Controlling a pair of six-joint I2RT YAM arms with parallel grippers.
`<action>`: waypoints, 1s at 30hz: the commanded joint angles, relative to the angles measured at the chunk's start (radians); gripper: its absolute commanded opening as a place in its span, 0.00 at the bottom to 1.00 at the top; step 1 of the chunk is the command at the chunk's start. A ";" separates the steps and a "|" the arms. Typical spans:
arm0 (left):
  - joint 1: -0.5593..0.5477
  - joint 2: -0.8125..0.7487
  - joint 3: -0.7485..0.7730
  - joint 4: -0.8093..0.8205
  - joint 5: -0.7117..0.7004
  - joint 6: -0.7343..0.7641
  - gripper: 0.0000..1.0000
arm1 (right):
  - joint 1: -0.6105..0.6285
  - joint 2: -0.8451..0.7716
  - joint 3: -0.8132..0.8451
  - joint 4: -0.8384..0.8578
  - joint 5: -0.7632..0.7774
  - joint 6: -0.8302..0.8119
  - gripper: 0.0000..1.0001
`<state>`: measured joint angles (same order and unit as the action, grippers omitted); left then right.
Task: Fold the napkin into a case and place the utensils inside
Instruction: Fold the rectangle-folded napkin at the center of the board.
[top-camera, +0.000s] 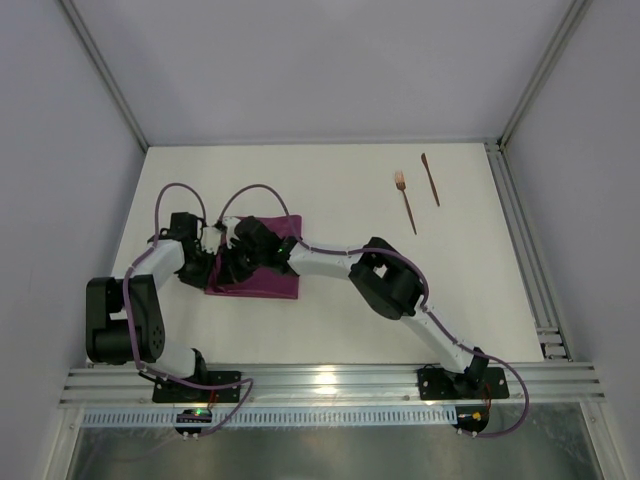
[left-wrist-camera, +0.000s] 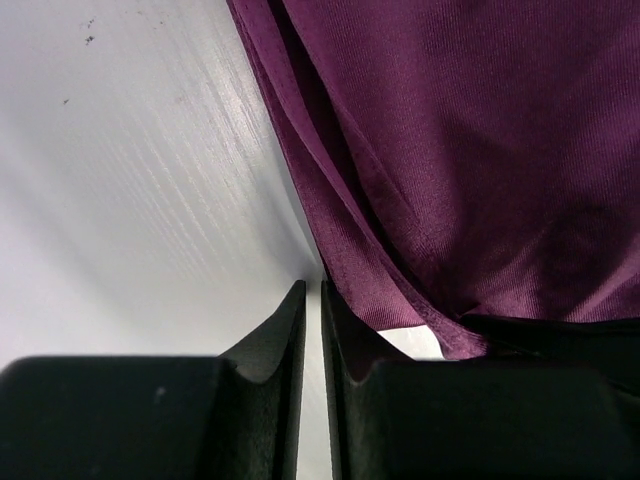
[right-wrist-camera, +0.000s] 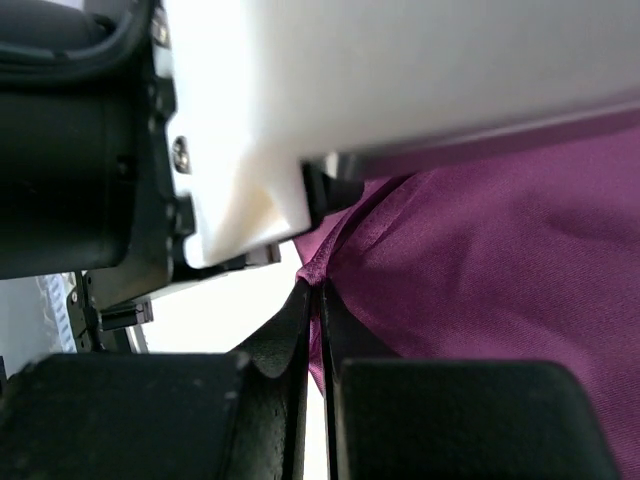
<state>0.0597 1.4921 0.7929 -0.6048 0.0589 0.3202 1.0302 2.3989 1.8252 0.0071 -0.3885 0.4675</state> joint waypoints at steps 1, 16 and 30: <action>0.005 0.025 -0.001 -0.012 0.009 -0.006 0.11 | 0.005 -0.010 0.046 0.077 -0.007 0.017 0.04; 0.012 0.011 0.000 -0.010 0.005 -0.010 0.11 | 0.004 0.025 0.023 0.128 -0.029 0.079 0.25; 0.028 -0.067 0.037 -0.042 -0.090 -0.015 0.29 | 0.005 -0.136 -0.013 0.067 0.002 -0.026 0.48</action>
<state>0.0811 1.4738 0.7948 -0.6231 0.0113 0.3168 1.0302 2.3993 1.8130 0.0700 -0.4004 0.4873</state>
